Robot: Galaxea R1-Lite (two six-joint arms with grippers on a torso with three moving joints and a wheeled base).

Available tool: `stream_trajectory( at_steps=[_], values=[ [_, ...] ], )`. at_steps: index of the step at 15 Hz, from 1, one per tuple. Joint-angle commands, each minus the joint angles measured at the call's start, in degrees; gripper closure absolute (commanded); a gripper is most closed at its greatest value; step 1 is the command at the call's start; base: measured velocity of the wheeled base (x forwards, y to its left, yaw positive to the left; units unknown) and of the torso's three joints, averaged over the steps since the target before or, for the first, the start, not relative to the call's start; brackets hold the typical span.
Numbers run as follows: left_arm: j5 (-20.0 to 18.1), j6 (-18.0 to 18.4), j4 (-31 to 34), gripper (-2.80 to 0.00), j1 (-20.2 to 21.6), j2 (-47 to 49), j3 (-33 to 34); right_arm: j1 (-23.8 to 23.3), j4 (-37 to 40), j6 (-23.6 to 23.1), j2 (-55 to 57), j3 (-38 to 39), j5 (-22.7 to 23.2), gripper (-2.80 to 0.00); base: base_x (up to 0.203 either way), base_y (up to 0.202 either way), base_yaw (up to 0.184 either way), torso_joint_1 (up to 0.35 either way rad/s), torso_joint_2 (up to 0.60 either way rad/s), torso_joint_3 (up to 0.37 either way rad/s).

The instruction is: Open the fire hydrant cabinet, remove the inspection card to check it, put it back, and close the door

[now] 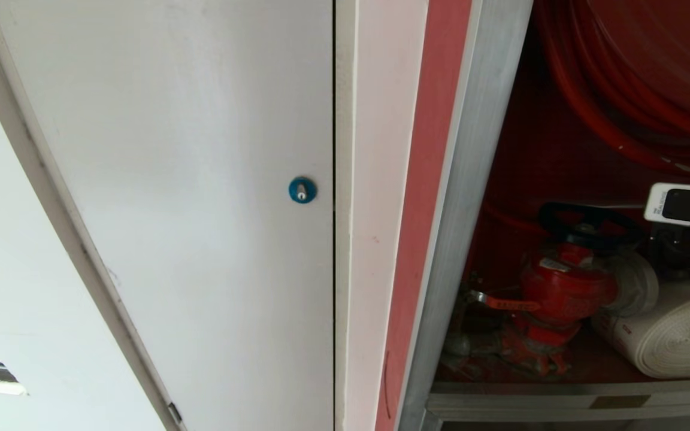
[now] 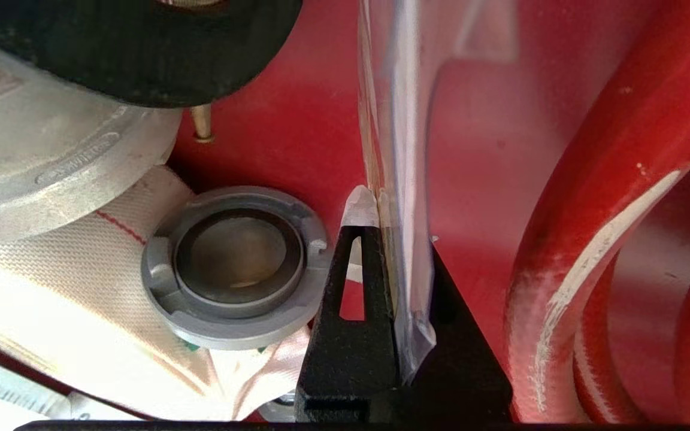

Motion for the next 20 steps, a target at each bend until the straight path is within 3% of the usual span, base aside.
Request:
stream_trajectory(
  at_steps=[1, 4, 5, 6, 20],
  values=[
    [0.0, 0.0, 0.0, 0.00, 0.0, 0.0, 0.7, 0.0, -0.1, -1.0, 0.0, 0.0, 0.1, 0.00, 0.000, 0.000, 0.000, 0.000, 0.00, 0.000],
    [0.0, 0.0, 0.0, 0.00, 0.0, 0.0, 0.7, 0.1, -0.2, -1.3, 0.1, 0.0, 0.1, 0.00, 0.000, 0.000, 0.000, 0.000, 0.00, 0.000],
    [0.0, 0.0, 0.0, 0.00, 0.0, 0.0, 0.7, 0.2, -0.2, -1.7, 0.2, -0.1, 0.1, -2.12, 0.000, 0.000, 0.000, 0.000, 0.00, 0.000],
    [0.0, 0.0, 0.0, 0.00, 0.0, 0.0, 0.7, 0.5, -0.2, -2.3, 0.3, -0.2, 0.1, -2.80, 0.000, 0.000, 0.000, 0.000, 0.00, 0.000],
    [0.0, 0.0, 0.0, 0.00, 0.0, 0.0, 0.7, 1.0, 2.8, -2.9, -12.3, 8.0, 1.8, -2.80, 0.000, 0.000, 0.000, 0.000, 0.00, 0.000]
  ],
)
